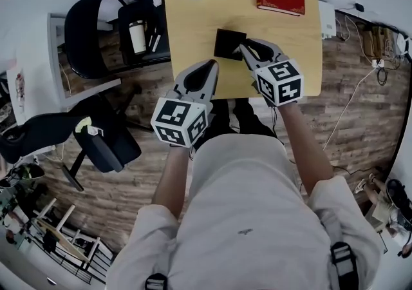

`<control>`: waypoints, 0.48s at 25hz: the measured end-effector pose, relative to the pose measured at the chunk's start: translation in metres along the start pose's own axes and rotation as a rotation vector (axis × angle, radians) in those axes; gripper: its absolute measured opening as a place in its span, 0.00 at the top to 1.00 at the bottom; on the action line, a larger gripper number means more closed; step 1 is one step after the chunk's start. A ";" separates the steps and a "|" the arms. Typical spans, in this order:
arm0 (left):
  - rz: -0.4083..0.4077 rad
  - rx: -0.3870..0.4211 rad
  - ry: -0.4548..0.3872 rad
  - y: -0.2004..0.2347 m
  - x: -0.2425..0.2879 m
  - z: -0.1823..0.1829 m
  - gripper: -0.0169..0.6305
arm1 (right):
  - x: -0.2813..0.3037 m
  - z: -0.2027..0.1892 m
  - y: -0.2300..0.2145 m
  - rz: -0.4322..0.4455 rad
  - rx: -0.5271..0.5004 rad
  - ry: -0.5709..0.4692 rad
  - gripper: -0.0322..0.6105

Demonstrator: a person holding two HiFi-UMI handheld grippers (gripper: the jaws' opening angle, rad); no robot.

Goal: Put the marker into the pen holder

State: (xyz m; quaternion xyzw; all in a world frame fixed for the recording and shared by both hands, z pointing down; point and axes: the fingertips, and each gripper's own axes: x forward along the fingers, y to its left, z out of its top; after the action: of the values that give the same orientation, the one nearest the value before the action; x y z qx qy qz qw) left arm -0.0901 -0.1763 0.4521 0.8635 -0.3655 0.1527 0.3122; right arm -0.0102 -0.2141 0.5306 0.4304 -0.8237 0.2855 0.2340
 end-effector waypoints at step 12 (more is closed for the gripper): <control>-0.046 -0.002 0.033 0.007 0.013 -0.003 0.96 | 0.016 -0.015 -0.005 -0.024 0.034 0.044 0.85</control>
State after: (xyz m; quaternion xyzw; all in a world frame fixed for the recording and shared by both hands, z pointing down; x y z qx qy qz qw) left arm -0.0864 -0.1851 0.4644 0.8686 -0.3406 0.1594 0.3227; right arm -0.0124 -0.2149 0.5529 0.4378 -0.8082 0.3058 0.2481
